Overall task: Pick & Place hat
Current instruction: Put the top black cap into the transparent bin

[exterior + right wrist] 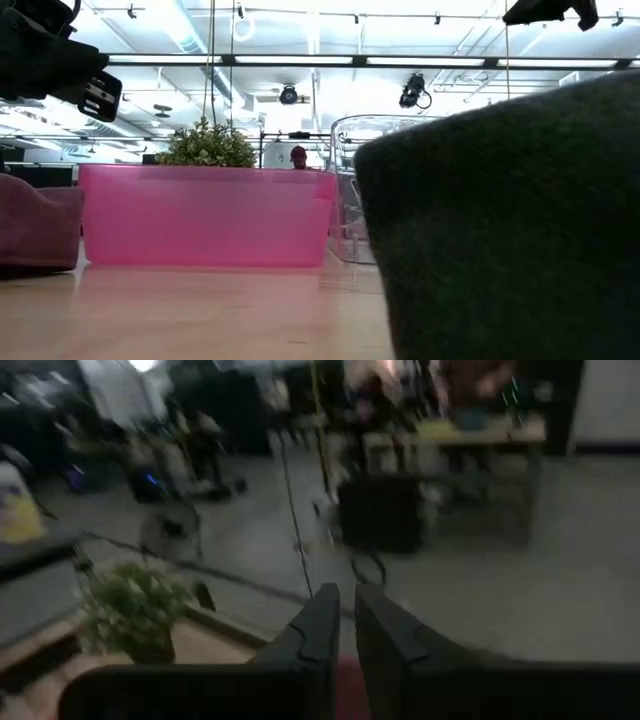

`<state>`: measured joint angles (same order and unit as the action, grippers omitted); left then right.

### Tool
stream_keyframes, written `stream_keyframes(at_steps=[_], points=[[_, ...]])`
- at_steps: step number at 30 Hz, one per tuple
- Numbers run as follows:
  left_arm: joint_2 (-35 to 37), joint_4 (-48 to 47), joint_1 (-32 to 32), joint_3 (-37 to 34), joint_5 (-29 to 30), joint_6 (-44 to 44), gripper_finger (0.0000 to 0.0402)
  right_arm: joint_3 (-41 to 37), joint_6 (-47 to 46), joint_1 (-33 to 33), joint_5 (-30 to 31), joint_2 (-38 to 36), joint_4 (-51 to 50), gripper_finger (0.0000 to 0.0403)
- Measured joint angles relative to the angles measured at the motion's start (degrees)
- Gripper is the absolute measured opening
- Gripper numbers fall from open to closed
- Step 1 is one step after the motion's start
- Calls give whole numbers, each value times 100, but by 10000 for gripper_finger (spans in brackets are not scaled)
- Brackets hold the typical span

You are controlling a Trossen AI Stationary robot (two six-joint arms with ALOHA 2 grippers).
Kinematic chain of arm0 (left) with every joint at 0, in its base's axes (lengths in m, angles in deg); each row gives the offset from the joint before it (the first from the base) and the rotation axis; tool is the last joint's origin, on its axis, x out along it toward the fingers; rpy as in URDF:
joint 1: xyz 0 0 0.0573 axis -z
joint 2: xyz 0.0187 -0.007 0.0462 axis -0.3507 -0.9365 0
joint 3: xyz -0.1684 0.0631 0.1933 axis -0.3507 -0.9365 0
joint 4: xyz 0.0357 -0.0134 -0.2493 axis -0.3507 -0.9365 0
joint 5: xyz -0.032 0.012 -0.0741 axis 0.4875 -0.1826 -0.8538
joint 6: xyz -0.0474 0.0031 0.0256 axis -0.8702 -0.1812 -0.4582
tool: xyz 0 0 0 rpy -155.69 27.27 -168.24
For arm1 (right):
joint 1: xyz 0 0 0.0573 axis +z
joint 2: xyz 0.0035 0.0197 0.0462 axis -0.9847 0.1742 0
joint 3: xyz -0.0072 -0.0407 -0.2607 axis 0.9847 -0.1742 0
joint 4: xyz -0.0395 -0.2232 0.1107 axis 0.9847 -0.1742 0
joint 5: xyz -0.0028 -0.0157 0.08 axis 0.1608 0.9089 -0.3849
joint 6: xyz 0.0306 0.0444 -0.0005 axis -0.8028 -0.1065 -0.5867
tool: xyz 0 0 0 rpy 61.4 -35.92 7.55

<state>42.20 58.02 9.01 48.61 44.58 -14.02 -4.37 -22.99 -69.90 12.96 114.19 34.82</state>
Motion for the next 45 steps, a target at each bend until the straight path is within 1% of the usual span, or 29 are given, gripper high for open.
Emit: stream_keyframes(at_steps=[3,5,9,13,16,18,21,24,27,30,33,35,37,39,42,45], points=[[-1,0,0,0,0,2,44,549,-1614,-89,-391,507,-1366,39],[1,0,0,0,0,2,44,735,-2486,-212,-636,737,-2026,39],[-2,0,0,0,0,0,44,877,-3107,-546,-1068,988,-2820,39],[0,0,0,0,1,2,44,877,-3954,-1021,-1486,1050,-3535,39],[-1,0,0,0,0,-1,44,831,-4258,-1351,-1896,1063,-3981,39],[1,0,0,0,2,2,44,707,-4280,-1578,-2062,1058,-4064,39],[0,0,1,0,1,2,44,603,-4211,-1956,-2099,1098,-4003,39],[1,0,0,0,1,2,44,591,-3829,-2301,-2136,1185,-3870,39],[1,0,0,0,2,2,44,580,-3532,-2624,-2311,1314,-3728,39],[-1,0,0,0,2,1,44,339,-3333,-2886,-2544,1447,-3433,39],[1,0,0,0,2,0,44,-4,-2714,-3363,-2905,1560,-2780,39],[1,0,2,0,2,-1,44,-109,-2239,-3762,-3340,1602,-2305,39],[1,0,0,0,0,2,44,-183,-1976,-4055,-3702,1605,-1874,39],[-1,0,0,0,2,2,44,-293,-1703,-4265,-3787,1614,-1551,39],[1,0,0,0,1,2,44,-507,-1488,-4636,-3914,1661,-1372,39],[1,0,0,0,2,1,44,-785,-1513,-5075,-4246,1695,-1340,39]])
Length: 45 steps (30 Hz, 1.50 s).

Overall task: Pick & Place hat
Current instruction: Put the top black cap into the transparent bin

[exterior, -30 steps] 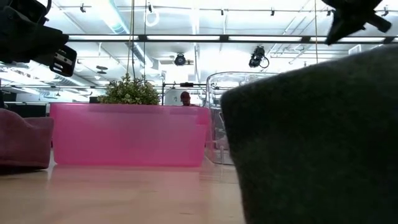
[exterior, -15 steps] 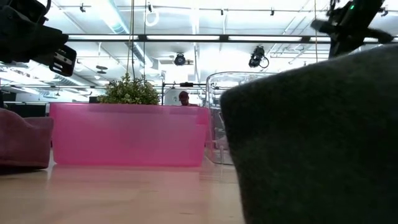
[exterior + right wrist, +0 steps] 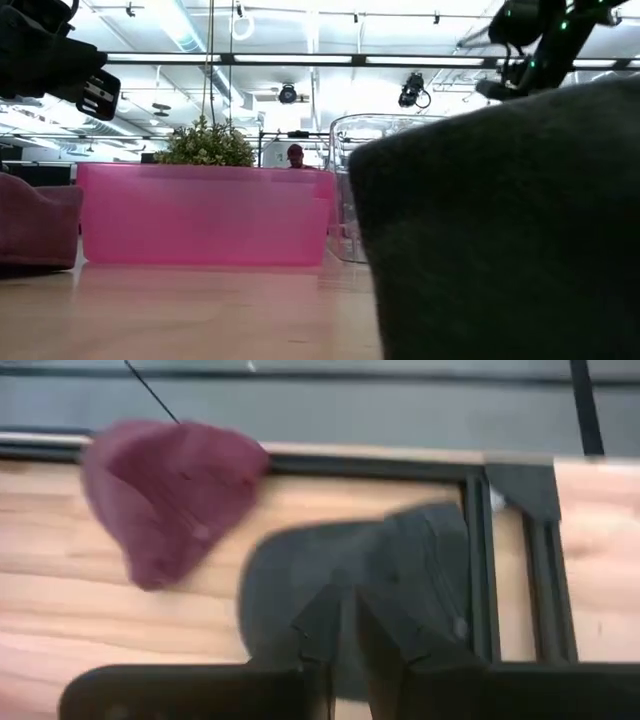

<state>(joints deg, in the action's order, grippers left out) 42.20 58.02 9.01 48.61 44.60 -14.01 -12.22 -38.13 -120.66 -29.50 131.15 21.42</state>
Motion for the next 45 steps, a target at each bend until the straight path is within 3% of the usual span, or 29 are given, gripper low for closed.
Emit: stream_keyframes(at_steps=[5,9,20,25,37,45], points=[[0,0,1,0,0,0,44,-404,-44,-539,-848,16,220,39],[0,0,0,0,0,0,44,-519,17,-732,-999,14,377,39],[0,0,0,0,0,0,44,-904,98,-734,-1005,12,1421,39],[-1,0,0,0,-1,-1,44,-1161,599,-732,-1008,12,2020,39],[0,0,0,0,0,0,44,-1973,815,-734,-1004,14,2463,39],[0,0,1,0,-1,-1,44,-1992,1142,-733,-768,14,2487,54]])
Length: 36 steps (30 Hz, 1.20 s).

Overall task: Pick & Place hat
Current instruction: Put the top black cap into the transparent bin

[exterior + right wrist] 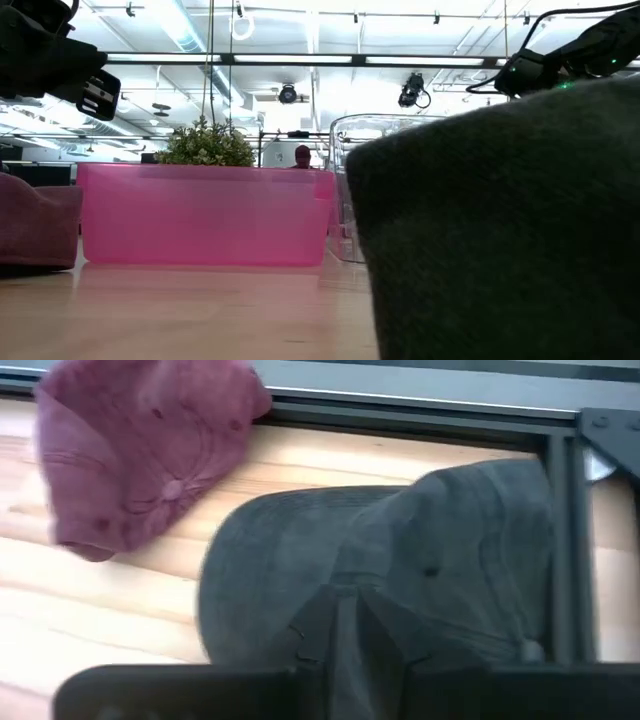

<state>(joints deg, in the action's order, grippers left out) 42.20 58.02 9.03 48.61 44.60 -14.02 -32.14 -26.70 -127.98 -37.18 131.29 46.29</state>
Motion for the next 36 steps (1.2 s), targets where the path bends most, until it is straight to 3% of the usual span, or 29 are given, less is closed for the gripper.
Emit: stream_keyframes(at_steps=[10,15,25,36], points=[[0,0,1,0,1,1,44,0,-90,0,146,47,-66,176],[1,0,0,0,1,1,44,-75,-168,0,260,296,108,212],[0,0,-2,0,1,1,44,-251,-155,0,251,716,770,218],[0,0,0,0,1,0,44,-251,-192,0,257,1003,764,182]])
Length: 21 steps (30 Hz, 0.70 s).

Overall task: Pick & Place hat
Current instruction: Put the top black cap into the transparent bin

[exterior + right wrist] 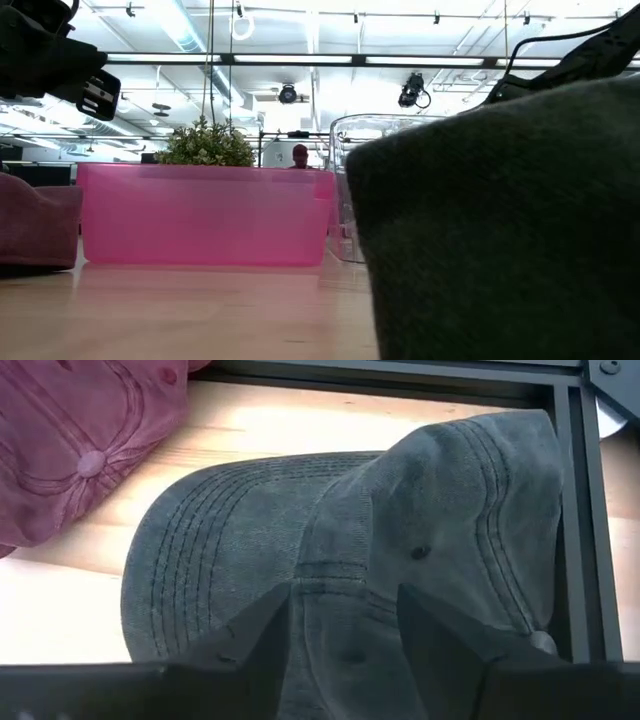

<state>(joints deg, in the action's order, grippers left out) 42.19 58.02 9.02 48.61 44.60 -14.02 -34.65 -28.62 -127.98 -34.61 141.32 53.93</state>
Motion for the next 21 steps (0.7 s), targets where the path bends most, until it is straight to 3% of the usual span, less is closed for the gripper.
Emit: stream_keyframes(at_steps=[10,21], points=[[1,0,-1,0,-1,2,44,0,22,0,2,5,27,143],[1,0,-1,0,0,2,44,0,100,-1,12,357,166,135]])
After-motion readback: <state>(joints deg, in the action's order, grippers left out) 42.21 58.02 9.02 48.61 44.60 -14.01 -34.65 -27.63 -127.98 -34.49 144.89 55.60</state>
